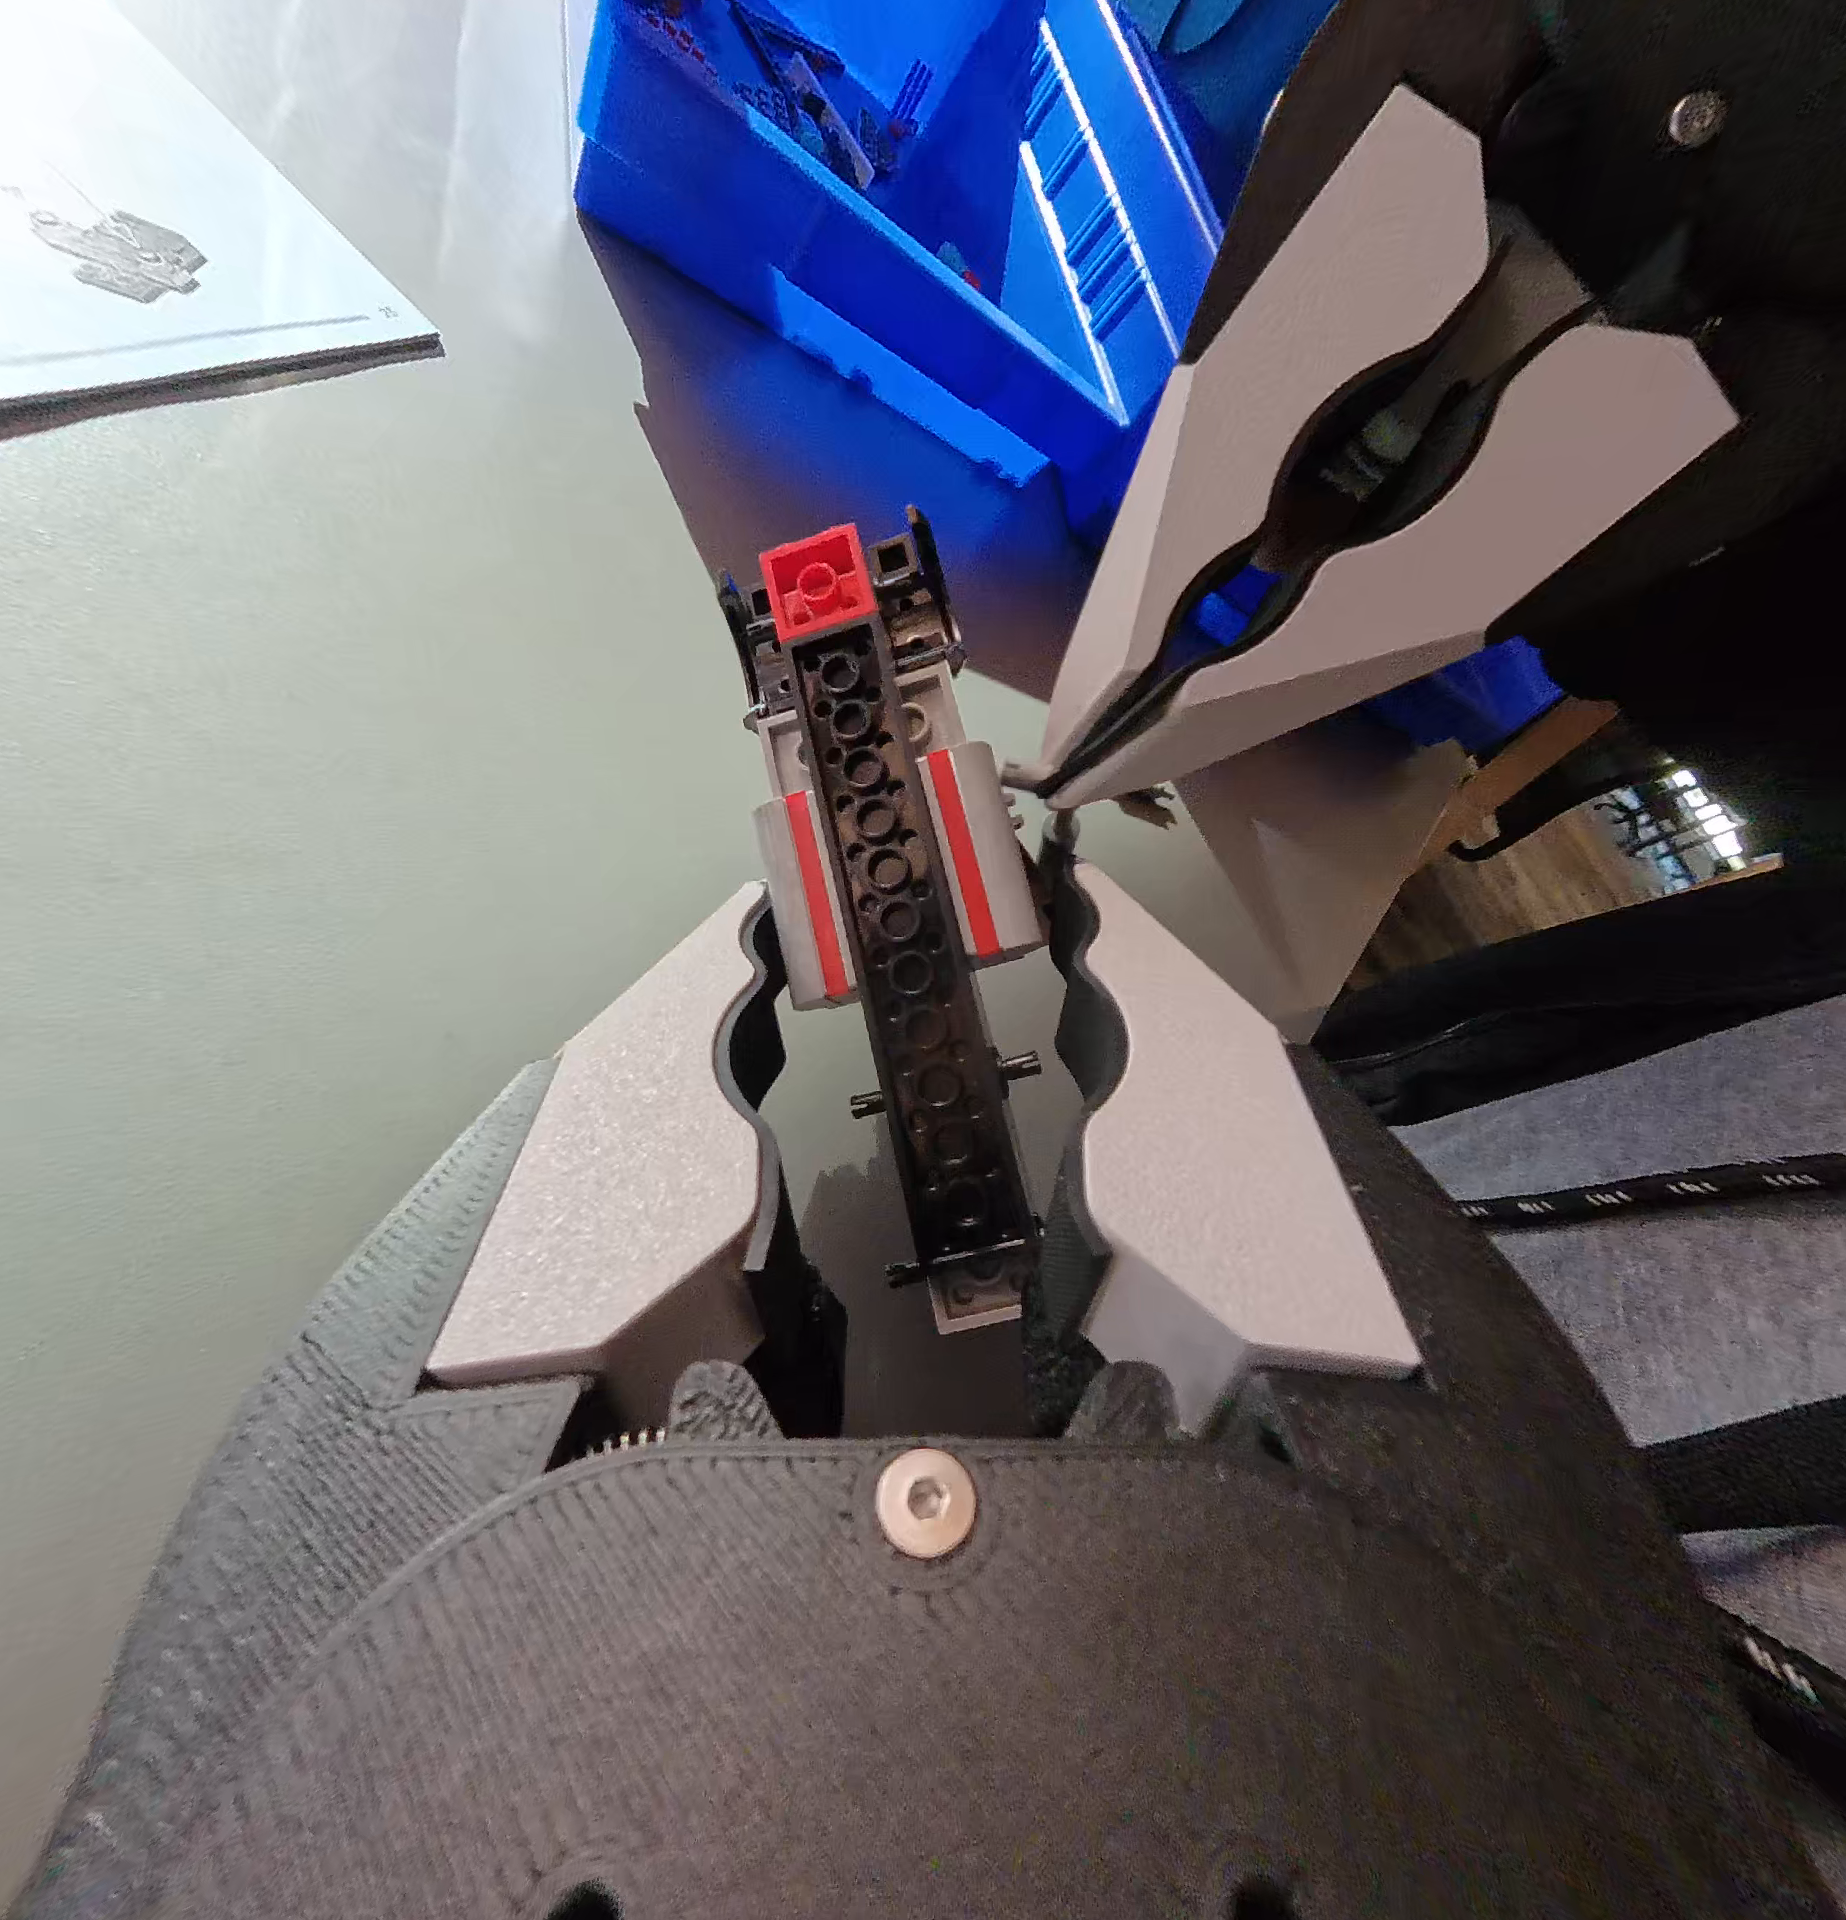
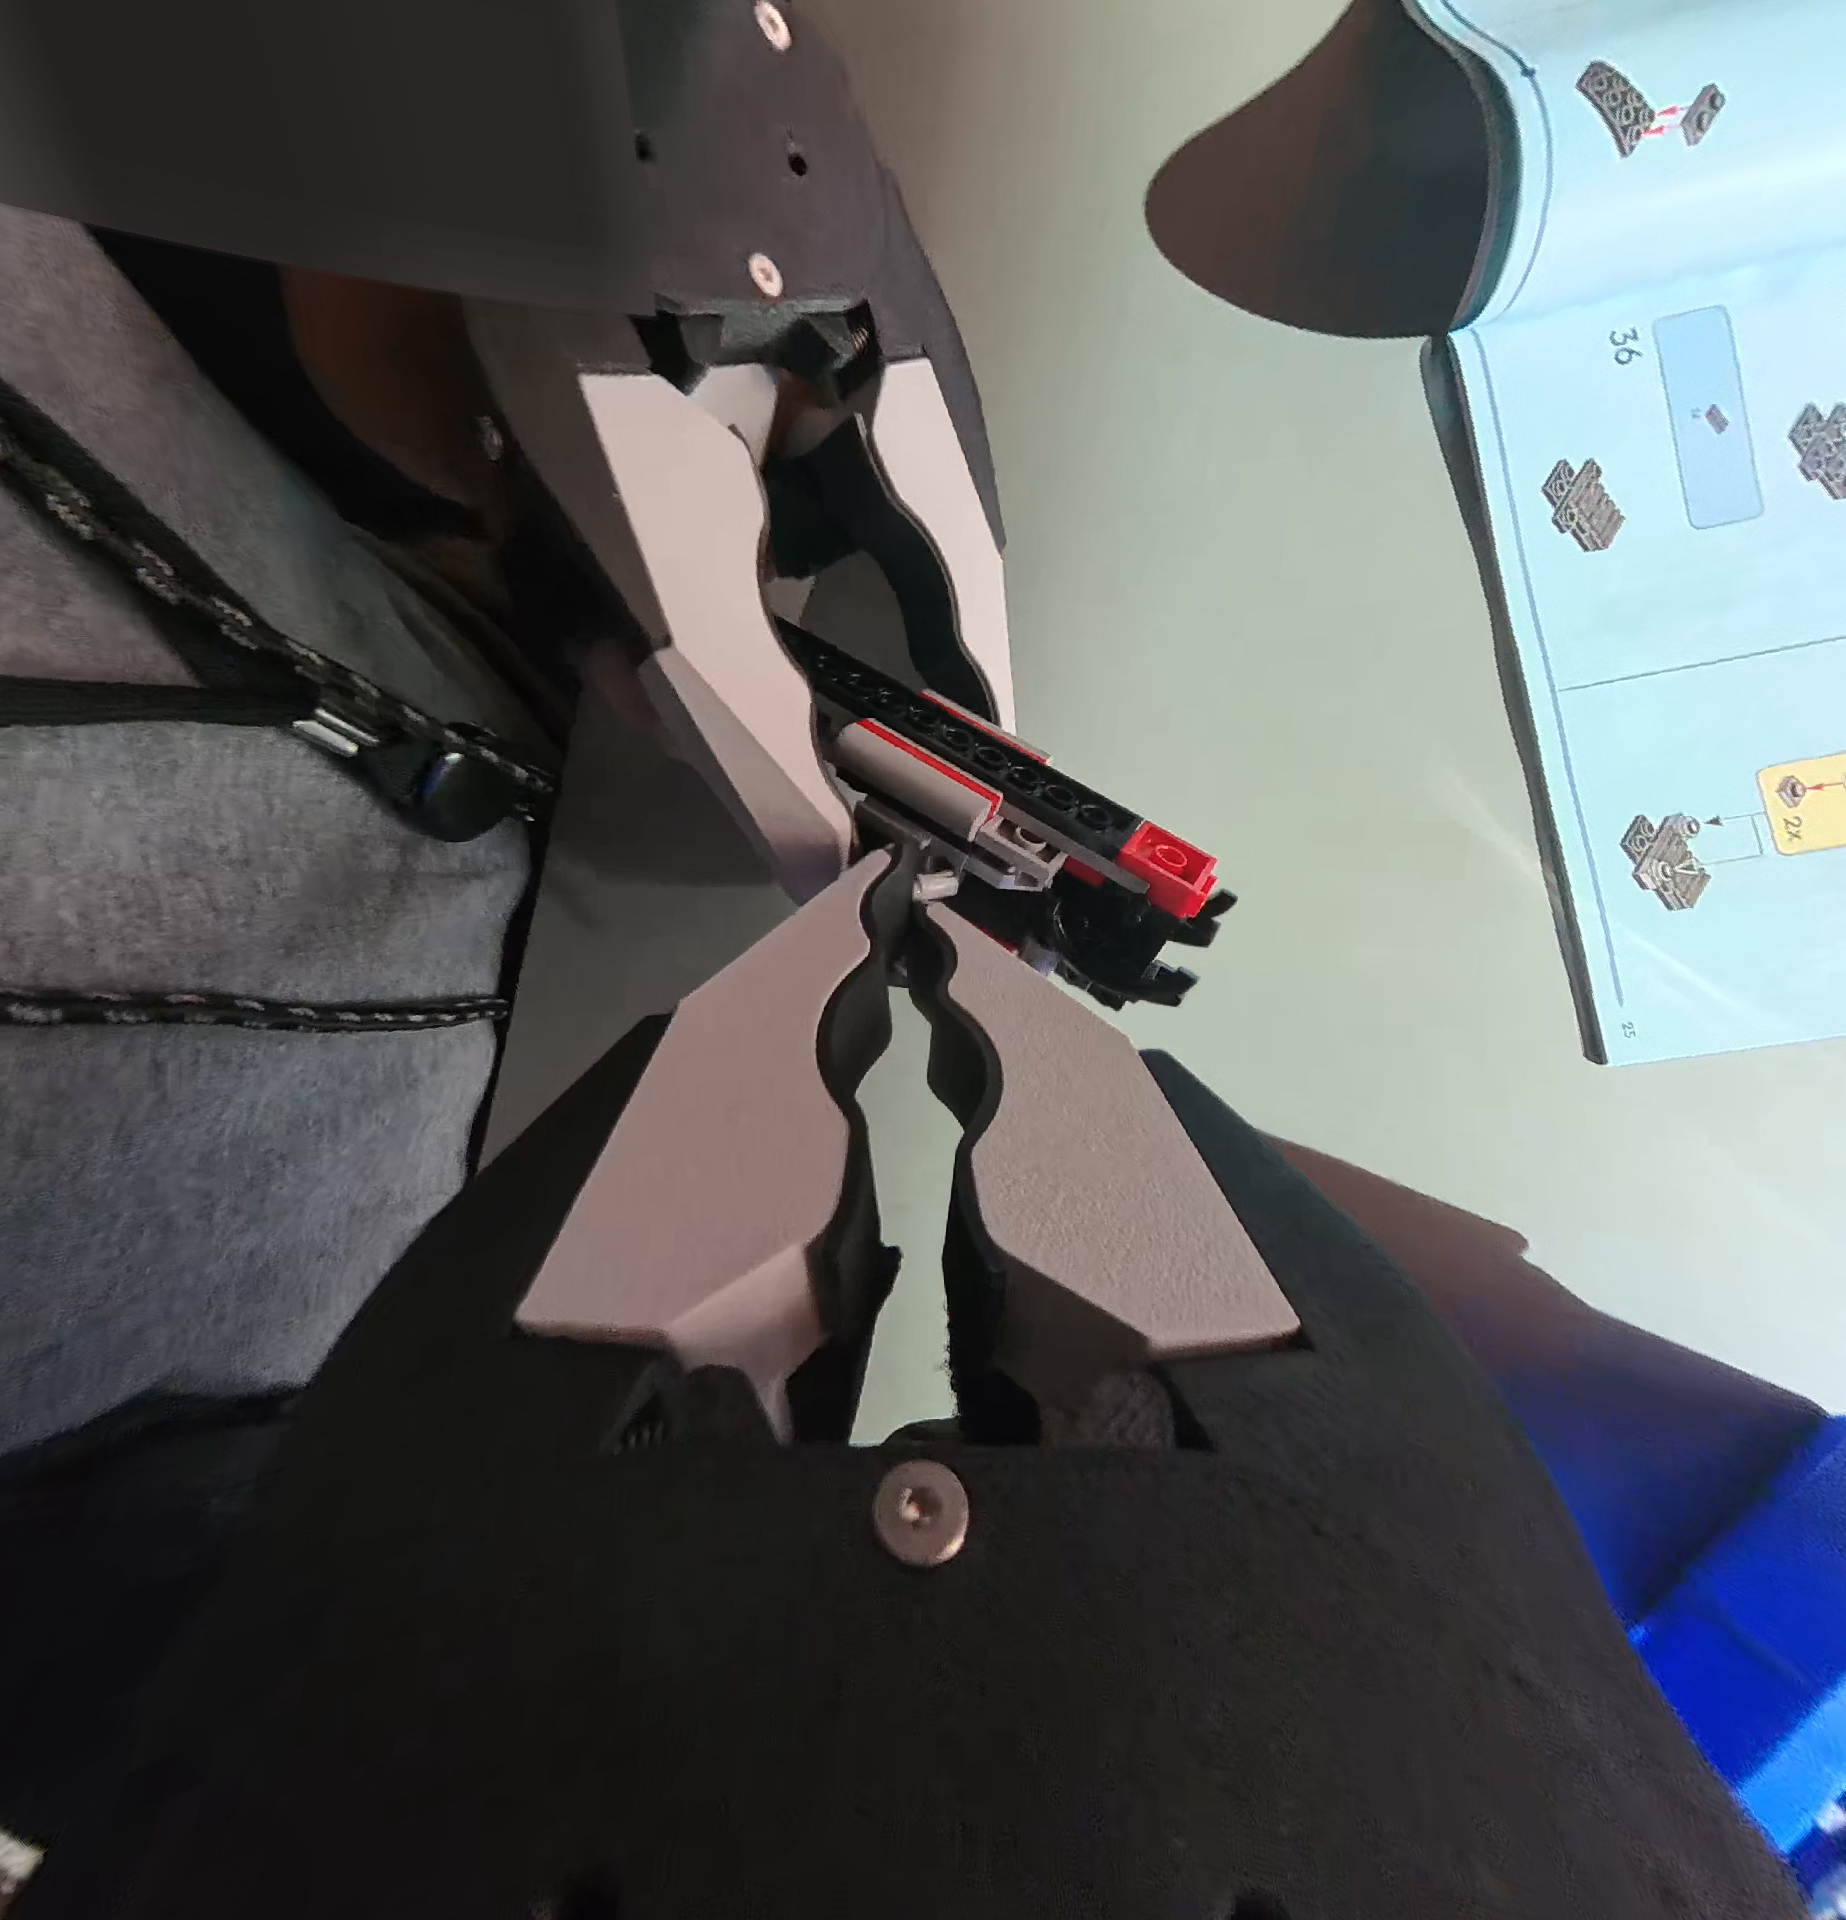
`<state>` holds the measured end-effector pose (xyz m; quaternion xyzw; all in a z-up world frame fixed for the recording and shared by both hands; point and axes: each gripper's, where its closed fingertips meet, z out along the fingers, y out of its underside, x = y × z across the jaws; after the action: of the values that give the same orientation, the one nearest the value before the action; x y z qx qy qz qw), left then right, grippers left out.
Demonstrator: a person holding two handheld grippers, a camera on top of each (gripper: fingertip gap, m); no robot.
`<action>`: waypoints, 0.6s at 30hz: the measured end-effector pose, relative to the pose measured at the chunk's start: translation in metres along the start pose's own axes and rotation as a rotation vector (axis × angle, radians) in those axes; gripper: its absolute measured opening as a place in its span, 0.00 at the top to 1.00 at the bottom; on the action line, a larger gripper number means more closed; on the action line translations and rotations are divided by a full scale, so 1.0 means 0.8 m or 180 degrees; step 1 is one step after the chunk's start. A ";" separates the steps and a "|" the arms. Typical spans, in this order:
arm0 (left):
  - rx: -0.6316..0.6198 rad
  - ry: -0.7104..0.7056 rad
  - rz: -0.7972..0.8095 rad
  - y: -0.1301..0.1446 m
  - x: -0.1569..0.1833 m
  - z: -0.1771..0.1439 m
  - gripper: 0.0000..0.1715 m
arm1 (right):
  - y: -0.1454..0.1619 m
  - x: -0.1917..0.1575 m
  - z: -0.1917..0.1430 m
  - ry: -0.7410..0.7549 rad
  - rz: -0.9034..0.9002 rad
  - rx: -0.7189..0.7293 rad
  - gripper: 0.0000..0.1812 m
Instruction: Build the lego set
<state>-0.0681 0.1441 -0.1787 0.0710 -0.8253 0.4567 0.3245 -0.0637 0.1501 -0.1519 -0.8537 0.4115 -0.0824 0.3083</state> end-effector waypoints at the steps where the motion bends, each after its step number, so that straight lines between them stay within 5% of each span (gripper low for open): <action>1: 0.0015 0.0021 -0.0031 0.000 0.000 -0.001 0.70 | -0.001 -0.001 -0.002 -0.0067 0.0022 0.0043 1.00; 8: 0.0032 0.0086 0.0009 -0.002 0.006 -0.002 0.70 | -0.004 -0.007 -0.003 -0.0319 0.0046 0.0181 1.00; 18: 0.0157 0.0235 -0.0483 -0.005 0.001 0.002 0.70 | -0.002 0.005 0.000 -0.0012 -0.0043 0.0380 1.00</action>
<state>-0.0680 0.1406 -0.1761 0.1244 -0.7935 0.4532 0.3865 -0.0599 0.1475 -0.1514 -0.8367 0.3995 -0.1074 0.3589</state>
